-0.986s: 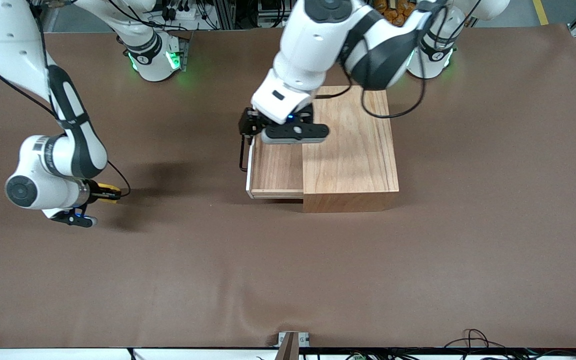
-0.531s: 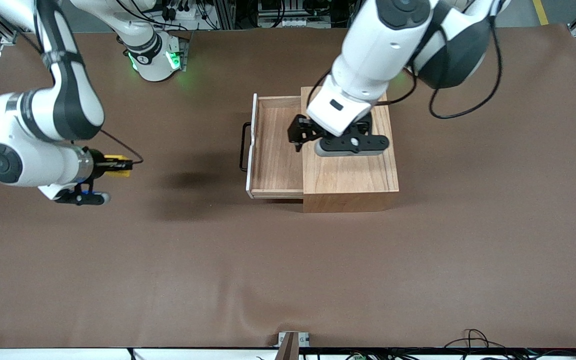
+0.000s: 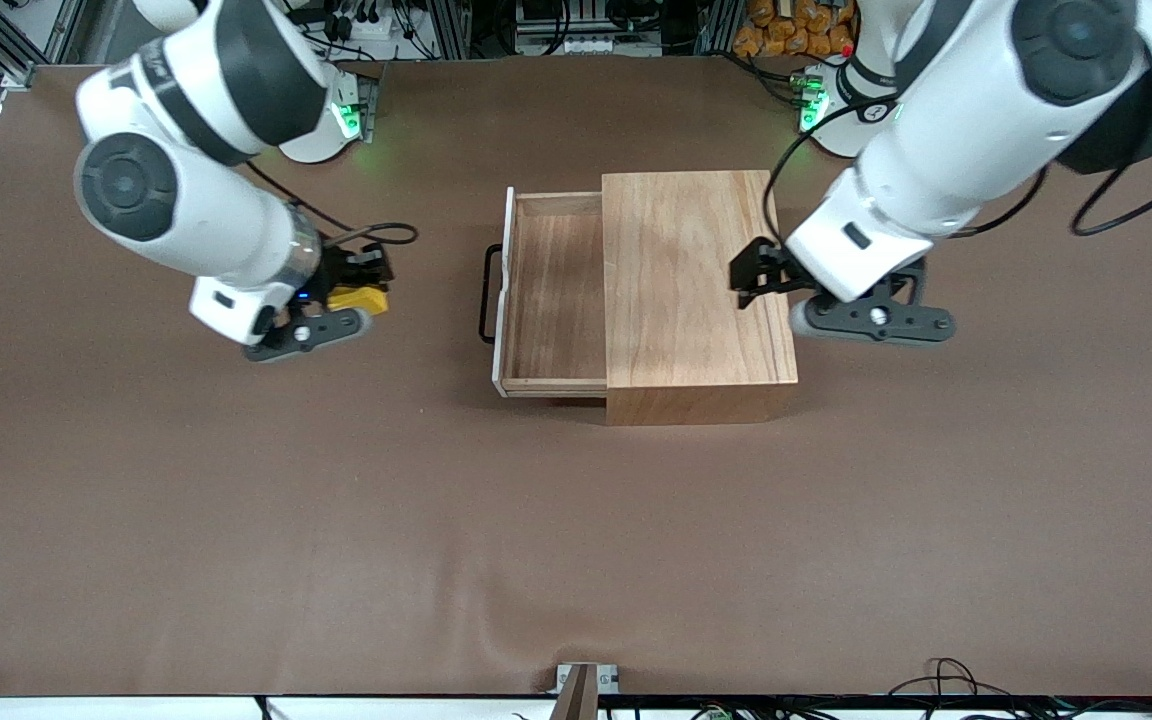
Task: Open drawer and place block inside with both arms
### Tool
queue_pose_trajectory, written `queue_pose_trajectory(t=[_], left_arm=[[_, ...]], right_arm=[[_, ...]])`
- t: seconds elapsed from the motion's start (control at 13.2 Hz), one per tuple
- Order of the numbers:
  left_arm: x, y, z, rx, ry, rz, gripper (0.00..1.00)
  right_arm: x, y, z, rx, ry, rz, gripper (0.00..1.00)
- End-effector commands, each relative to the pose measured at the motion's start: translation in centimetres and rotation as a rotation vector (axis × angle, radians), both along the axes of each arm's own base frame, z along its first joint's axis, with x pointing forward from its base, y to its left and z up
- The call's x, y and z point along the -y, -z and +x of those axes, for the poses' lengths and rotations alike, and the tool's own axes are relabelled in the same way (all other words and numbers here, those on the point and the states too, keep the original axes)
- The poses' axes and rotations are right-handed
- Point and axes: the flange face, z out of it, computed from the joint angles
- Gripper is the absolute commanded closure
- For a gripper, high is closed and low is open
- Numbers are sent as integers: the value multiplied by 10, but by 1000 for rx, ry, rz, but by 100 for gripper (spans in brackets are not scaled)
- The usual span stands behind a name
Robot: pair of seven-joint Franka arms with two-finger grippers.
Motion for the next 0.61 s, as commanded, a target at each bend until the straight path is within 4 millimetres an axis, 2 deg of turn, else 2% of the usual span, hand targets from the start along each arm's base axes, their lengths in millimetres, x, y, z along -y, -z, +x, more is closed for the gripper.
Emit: queue_pose_trajectory(t=[0.0, 0.08, 0.23, 0.38, 0.53], left_arm=[[-49, -10, 0, -36, 13, 0, 0], [-71, -11, 4, -47, 9, -2, 0], [-92, -19, 2, -50, 23, 2, 0], [-129, -24, 4, -64, -2, 11, 0], [-147, -37, -6, -70, 17, 19, 0]], right_arm=[[-70, 26, -15, -19, 10, -5, 100], [-86, 40, -21, -35, 49, -30, 100], [-127, 55, -35, 1, 28, -10, 100], [-158, 82, -47, -10, 92, -34, 100], [-179, 100, -54, 5, 125, -31, 100]])
